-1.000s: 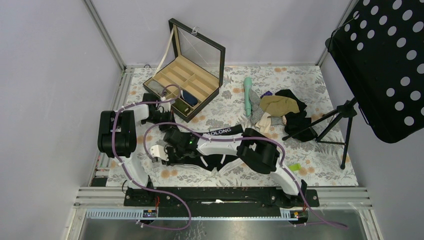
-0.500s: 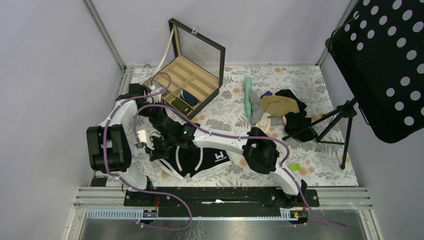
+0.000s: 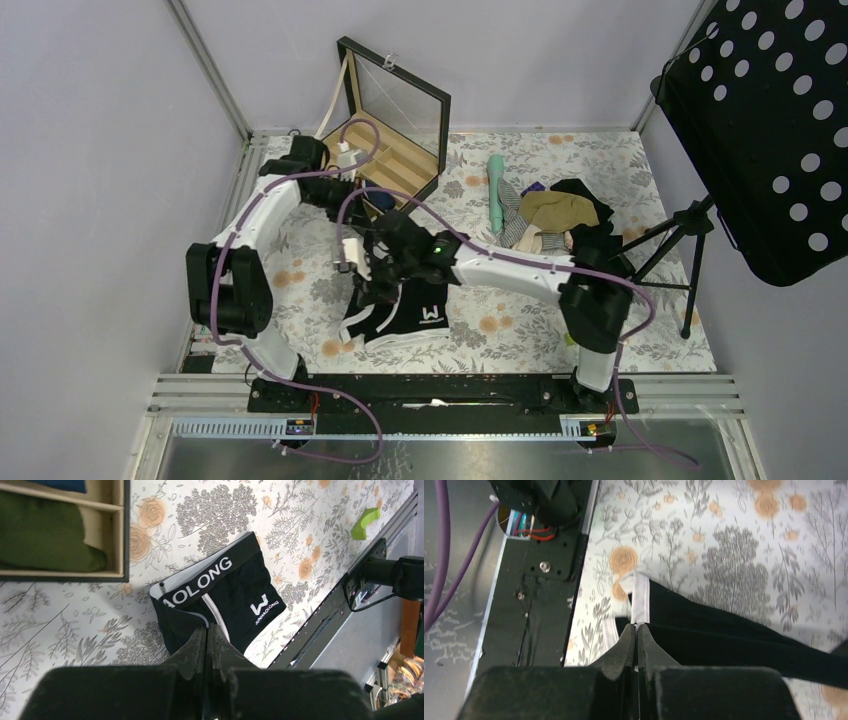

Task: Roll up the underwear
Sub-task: Fold the underwear at the center of the board.

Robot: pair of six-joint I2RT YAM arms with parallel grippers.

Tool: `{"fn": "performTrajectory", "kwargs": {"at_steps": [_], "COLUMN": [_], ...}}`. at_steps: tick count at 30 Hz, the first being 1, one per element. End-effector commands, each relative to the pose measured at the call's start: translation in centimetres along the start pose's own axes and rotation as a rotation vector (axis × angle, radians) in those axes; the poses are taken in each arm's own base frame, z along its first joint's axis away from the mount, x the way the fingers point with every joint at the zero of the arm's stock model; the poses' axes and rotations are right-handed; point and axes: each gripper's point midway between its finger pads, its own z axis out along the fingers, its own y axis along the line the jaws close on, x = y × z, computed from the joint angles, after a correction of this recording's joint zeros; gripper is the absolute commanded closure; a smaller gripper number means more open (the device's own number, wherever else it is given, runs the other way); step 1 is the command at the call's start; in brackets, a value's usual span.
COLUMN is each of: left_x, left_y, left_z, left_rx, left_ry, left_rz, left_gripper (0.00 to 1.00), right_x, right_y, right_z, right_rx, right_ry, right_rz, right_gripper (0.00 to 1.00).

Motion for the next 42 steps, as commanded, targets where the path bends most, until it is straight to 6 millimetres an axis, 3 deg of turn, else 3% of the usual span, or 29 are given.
{"fn": "performTrajectory", "kwargs": {"at_steps": [1,9,14,17,30,38,42], "left_x": [-2.1,-2.3,-1.6,-1.8,-0.4,-0.4,0.2], "left_y": [-1.2,-4.9,-5.3,-4.9,-5.0,-5.4,-5.5], "left_z": [1.5,5.4,8.3,9.6,14.2,15.6,16.5], "left_rx": [0.029,0.067,0.065,0.062,0.100,0.126,0.139], "left_ry": [-0.006,0.075,0.140,0.158,0.248,0.261,0.284], "left_rz": [0.034,0.123,0.155,0.166,0.166,0.176,0.173], "left_gripper": [1.00,1.00,1.00,1.00,1.00,1.00,1.00], "right_x": [-0.1,2.3,5.4,7.4,12.7,12.1,12.7], "right_y": [0.8,1.8,1.8,1.9,1.5,2.0,1.9], "right_z": [-2.9,-6.7,-8.1,-8.1,-7.8,-7.1,-7.1], "right_rx": [0.041,0.136,0.232,0.267,0.370,0.357,0.377], "right_ry": [-0.046,-0.054,-0.080,-0.087,-0.063,-0.128,-0.130], "right_rz": [0.012,0.059,0.128,0.164,0.256,0.430,0.477], "right_gripper": [1.00,1.00,1.00,1.00,1.00,1.00,1.00]}}
